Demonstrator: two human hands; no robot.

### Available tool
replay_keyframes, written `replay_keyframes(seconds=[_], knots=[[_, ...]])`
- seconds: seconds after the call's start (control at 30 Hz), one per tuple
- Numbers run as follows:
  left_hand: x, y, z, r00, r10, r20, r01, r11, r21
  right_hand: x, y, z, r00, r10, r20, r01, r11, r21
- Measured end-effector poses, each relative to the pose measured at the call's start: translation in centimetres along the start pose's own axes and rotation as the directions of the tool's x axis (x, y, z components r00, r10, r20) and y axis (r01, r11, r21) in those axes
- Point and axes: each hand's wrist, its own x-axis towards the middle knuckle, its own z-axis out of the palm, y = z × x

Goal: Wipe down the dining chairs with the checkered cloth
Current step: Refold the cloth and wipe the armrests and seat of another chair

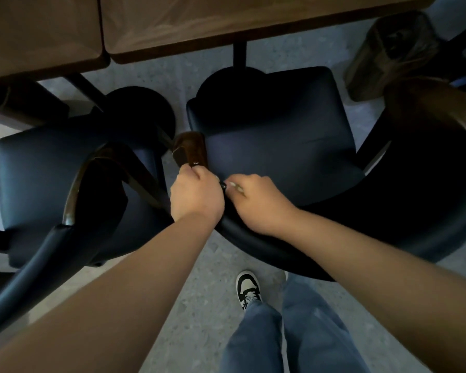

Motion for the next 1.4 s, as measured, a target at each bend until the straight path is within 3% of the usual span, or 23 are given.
replay_keyframes(seconds=[0.2,0.33,0.4,0.5,0.57,0.83,1.17,1.4], knots=[[0.0,-0.4,0.1,1.000,-0.002,0.004,0.002,1.000,-0.025,-5.7,-1.1,-2.7,0.996,-0.090,0.021,0.090,0.996,-0.020],[0.2,-0.2,0.0,1.000,0.000,0.014,0.000,1.000,-0.021,-4.9,-1.3,-3.0,0.990,-0.040,-0.135,0.046,0.998,0.044],[0.1,-0.2,-0.1,1.000,-0.003,0.014,0.004,1.000,-0.021,-4.8,-2.2,-1.5,0.996,-0.033,-0.079,0.033,0.999,0.000],[-0.1,0.0,-0.1,1.000,-0.007,0.008,0.007,1.000,-0.024,-5.5,-2.2,0.0,0.991,-0.133,0.002,0.131,0.976,-0.175],[-0.2,0.0,-0.1,1.000,-0.003,0.002,0.003,1.000,-0.015,-5.7,-1.6,-0.6,0.989,-0.148,0.021,0.150,0.975,-0.166],[-0.5,0.3,-0.3,1.000,0.009,-0.014,-0.009,1.000,0.020,-8.9,0.9,-2.1,0.969,-0.245,-0.004,0.236,0.935,-0.265],[-6.2,1.0,1.9,0.982,0.049,-0.182,-0.018,0.986,0.168,-12.0,6.6,-7.0,0.973,-0.229,0.044,0.226,0.886,-0.405],[-11.7,0.5,5.3,0.942,-0.030,-0.333,0.057,0.996,0.070,-13.2,10.8,-11.7,0.952,-0.264,0.157,0.307,0.839,-0.450]])
